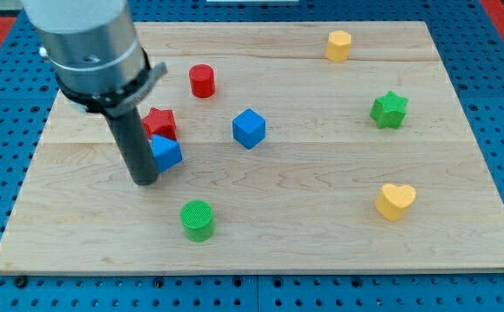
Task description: Move yellow heart below blue cube
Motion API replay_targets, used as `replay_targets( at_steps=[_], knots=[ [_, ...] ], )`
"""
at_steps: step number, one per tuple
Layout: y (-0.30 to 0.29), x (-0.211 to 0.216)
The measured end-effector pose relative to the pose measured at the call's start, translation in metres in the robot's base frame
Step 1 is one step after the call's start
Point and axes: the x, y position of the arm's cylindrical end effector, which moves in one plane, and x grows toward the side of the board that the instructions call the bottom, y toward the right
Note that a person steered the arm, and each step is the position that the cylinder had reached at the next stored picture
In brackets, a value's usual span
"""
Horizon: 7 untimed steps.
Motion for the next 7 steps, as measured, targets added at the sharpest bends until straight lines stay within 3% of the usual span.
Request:
replay_targets(
  at_steps=[1,2,3,4,6,7],
  knots=[
    [0.004,0.084],
    [0.049,0.1],
    [0.091,0.007],
    [0.149,-0.022],
    [0.335,-0.02],
    [0.334,0.06]
  ],
)
